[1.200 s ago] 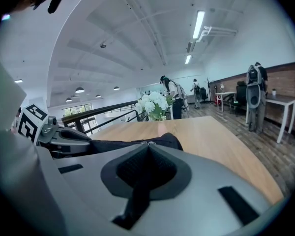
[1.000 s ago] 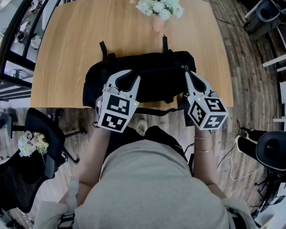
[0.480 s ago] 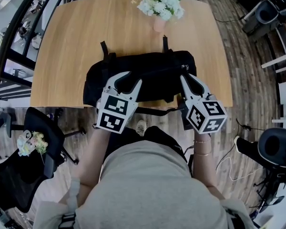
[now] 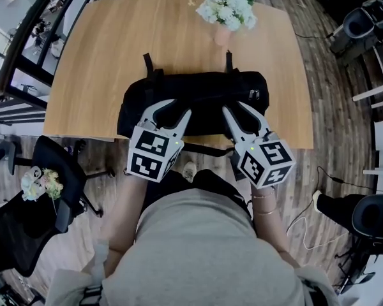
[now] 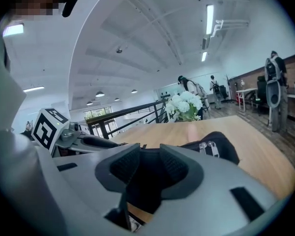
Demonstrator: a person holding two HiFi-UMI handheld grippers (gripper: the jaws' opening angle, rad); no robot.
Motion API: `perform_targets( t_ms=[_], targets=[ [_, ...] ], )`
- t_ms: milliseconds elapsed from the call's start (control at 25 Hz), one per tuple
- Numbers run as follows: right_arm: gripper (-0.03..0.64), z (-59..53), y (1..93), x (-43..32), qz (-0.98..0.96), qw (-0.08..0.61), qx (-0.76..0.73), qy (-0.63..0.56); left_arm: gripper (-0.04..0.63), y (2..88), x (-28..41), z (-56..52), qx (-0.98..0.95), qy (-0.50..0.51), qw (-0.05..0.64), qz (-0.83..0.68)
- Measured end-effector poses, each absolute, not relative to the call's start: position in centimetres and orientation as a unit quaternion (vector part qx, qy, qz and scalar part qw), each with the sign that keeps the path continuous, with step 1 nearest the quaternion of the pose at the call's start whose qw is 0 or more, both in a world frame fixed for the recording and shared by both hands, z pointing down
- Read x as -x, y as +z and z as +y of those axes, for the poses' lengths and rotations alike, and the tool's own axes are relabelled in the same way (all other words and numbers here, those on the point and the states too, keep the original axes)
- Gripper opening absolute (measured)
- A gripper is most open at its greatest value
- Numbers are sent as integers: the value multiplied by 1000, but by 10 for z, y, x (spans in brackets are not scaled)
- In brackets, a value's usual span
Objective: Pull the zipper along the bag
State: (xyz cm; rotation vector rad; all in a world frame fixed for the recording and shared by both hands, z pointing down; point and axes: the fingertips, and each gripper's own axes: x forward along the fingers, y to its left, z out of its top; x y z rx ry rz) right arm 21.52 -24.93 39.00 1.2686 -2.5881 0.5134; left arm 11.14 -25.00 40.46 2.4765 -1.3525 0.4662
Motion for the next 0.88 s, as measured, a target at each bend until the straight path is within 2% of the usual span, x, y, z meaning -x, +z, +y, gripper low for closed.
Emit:
perform_targets(
  t_ms=[320,600,880],
  targets=[
    [118,-237,373,-186,-901,77,-398,158,135,393,-96,-241,-844,104,174,-497],
    [104,-228,373,-168,-910,85,-373,160,125,387,-91,-233,-839,72,186,-505],
    [17,-221,374,-163,-912,92,-369,152,64,382,-94,-228,-846,66,176,-499]
  ],
)
